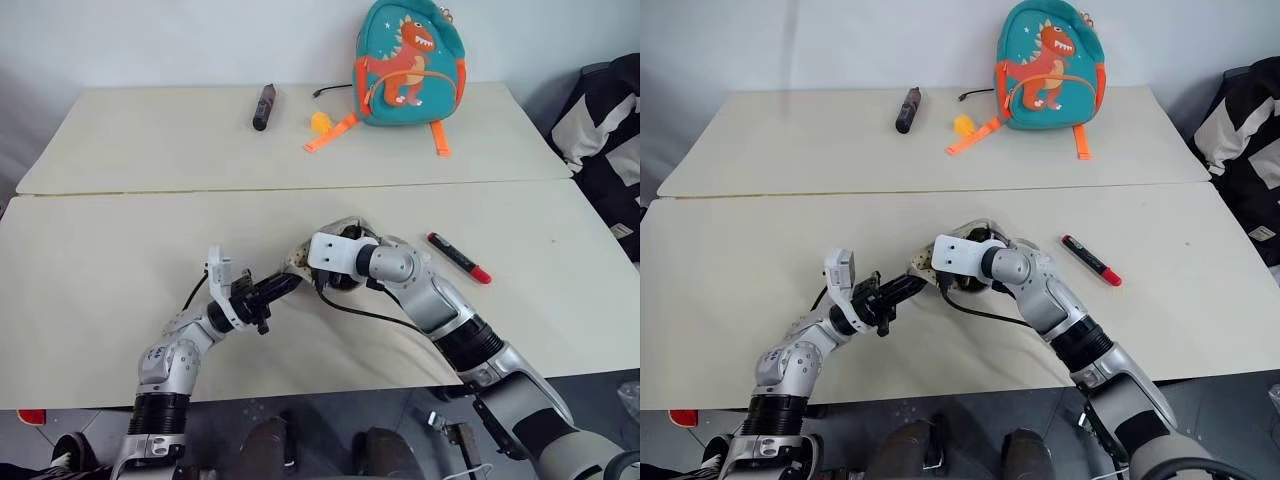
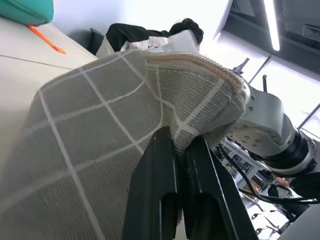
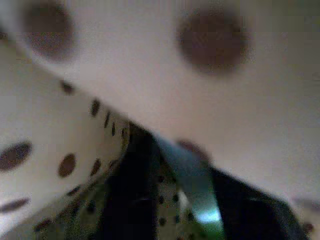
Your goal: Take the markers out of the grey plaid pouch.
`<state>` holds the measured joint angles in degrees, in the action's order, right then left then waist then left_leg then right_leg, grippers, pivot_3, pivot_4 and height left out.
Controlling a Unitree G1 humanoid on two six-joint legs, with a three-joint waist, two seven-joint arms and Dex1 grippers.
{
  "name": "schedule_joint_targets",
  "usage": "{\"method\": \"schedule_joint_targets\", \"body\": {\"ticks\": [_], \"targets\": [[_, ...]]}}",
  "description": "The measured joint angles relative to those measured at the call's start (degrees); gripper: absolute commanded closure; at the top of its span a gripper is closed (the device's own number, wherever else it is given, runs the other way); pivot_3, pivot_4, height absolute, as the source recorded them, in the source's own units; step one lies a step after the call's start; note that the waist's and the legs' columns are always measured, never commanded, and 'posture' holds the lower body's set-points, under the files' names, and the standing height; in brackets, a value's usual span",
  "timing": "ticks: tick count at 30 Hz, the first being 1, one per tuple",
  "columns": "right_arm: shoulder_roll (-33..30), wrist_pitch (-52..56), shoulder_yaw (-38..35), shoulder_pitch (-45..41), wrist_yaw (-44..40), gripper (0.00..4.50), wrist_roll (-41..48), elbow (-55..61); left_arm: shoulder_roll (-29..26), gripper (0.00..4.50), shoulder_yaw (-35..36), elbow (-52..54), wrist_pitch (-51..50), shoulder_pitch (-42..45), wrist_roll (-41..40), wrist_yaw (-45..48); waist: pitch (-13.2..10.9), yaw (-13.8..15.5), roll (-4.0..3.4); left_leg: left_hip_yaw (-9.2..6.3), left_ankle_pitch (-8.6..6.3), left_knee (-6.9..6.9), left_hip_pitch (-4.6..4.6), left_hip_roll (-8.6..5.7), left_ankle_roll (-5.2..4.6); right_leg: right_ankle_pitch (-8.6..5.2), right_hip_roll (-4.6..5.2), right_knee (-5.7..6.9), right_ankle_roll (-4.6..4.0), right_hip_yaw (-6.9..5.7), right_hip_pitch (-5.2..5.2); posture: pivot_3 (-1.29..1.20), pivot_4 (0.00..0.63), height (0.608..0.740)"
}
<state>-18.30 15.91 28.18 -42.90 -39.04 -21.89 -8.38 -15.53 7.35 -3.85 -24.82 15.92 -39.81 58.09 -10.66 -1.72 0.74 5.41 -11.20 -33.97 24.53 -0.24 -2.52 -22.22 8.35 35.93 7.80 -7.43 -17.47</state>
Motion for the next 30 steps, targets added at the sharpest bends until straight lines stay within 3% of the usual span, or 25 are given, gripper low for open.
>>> {"method": "schedule_joint_targets", "body": {"ticks": [8, 14, 19, 30], "targets": [[-5.1, -0.4, -1.7, 1.7, -5.4, 3.96, 2.1, 6.1, 0.2, 4.50, -1.0, 1.4, 0.0, -0.1, -0.1, 0.2, 0.0, 0.5, 0.01, -0.01, -0.01, 0.02, 0.02, -0.04, -0.01, 0.00, 0.08, -0.07, 0.00, 0.14, 0.02, 0.00, 0.150, 0.740], [-13.6, 7.5, -4.7, 3.1, -17.6, 4.01, 9.2, 18.4, 1.0, 4.50, -2.5, 1.1, 1.3, 0.2, 0.1, 0.9, 0.0, 1.0, 0.01, 0.00, -0.02, 0.02, 0.07, -0.03, -0.02, 0.00, 0.13, -0.14, 0.00, 0.13, 0.00, 0.00, 0.150, 0.740], [-17.1, 15.8, -8.1, -0.1, -24.2, 4.01, 15.6, 24.4, 1.1, 4.50, -2.7, 0.8, 3.4, 2.0, 0.2, 1.3, 0.0, 1.2, 0.01, 0.02, -0.02, 0.02, 0.09, 0.00, -0.02, 0.00, 0.16, -0.20, 0.00, 0.01, 0.00, 0.00, 0.150, 0.740], [-20.8, 25.4, -10.3, -1.4, -28.5, 4.01, 24.8, 30.6, 0.5, 4.50, -0.9, -1.4, 4.3, 1.5, 0.8, 0.4, 0.0, 1.6, 0.02, -0.11, -0.04, -0.05, 0.33, -0.02, -0.05, 0.00, 0.19, -0.32, 0.00, -0.07, -0.05, 0.00, 0.150, 0.740]]}}
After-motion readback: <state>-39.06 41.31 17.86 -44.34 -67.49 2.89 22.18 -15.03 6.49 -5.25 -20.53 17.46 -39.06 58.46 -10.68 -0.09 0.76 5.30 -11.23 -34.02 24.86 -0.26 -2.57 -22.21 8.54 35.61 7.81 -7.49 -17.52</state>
